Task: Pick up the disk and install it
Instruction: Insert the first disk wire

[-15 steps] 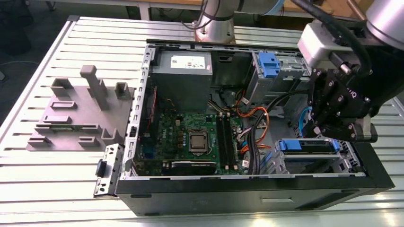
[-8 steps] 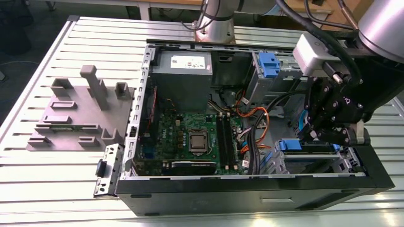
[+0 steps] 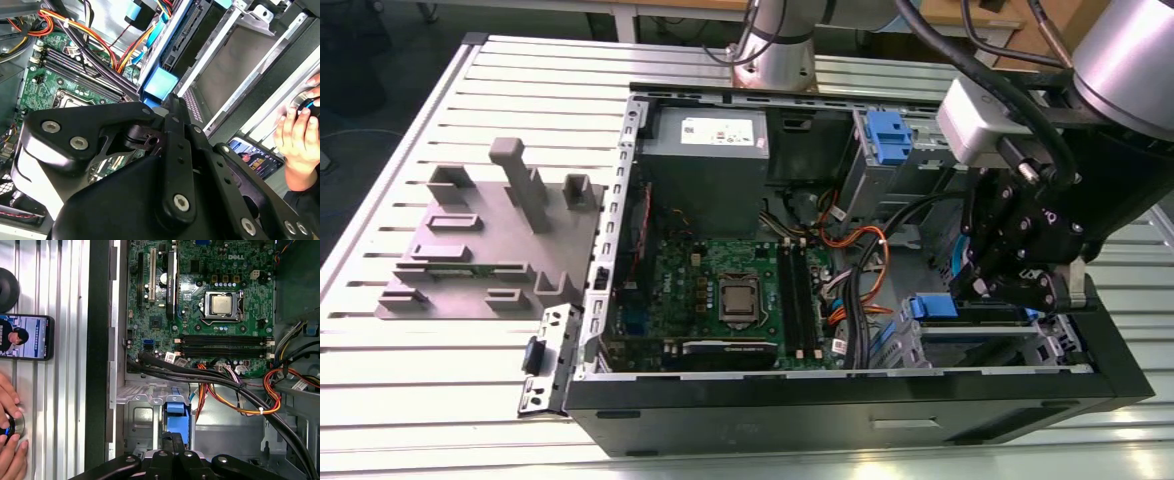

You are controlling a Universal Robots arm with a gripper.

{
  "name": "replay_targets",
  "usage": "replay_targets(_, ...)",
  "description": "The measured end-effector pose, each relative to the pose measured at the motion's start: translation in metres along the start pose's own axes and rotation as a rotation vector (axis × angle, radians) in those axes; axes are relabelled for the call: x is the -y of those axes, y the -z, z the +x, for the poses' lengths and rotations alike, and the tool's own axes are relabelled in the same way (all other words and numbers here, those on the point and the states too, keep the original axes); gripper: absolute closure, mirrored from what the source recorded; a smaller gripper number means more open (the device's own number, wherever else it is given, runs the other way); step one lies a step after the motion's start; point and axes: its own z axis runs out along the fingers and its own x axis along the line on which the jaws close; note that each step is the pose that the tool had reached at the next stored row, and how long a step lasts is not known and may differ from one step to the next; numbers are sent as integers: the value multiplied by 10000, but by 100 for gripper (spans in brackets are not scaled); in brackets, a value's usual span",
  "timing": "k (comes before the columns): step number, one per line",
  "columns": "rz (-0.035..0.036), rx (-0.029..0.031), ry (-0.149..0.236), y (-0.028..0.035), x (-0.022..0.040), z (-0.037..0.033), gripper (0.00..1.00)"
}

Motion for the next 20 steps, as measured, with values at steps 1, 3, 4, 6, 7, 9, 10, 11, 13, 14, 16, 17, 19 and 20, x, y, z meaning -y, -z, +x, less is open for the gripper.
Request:
replay_targets(1, 0, -1, 0, 0, 0, 0, 89)
replay_targets(3, 0, -1, 0, -1, 0, 0, 89)
replay_targets(4, 0, 0, -2, -1, 1, 0, 89)
replay_targets(6, 0, 2, 0, -2, 17, 0, 89)
replay_targets(7, -2, 1, 1, -2, 32, 0, 89)
replay_targets(9, -12, -1, 1, -2, 72, 0, 89)
replay_targets(10, -20, 2, 1, -3, 96, 0, 89)
replay_targets(11, -23, 0, 1, -3, 113, 0, 89)
replay_targets(13, -32, 0, 0, -3, 153, 0, 89)
replay_targets(14, -37, 0, 1, -3, 178, 0, 89)
replay_targets(16, -49, 0, 2, -4, 227, 0, 89)
replay_targets(17, -56, 0, 1, -4, 250, 0, 89)
replay_targets(19, -77, -1, 2, -5, 301, -1, 89)
replay_targets(20, -92, 0, 3, -6, 329, -1, 89)
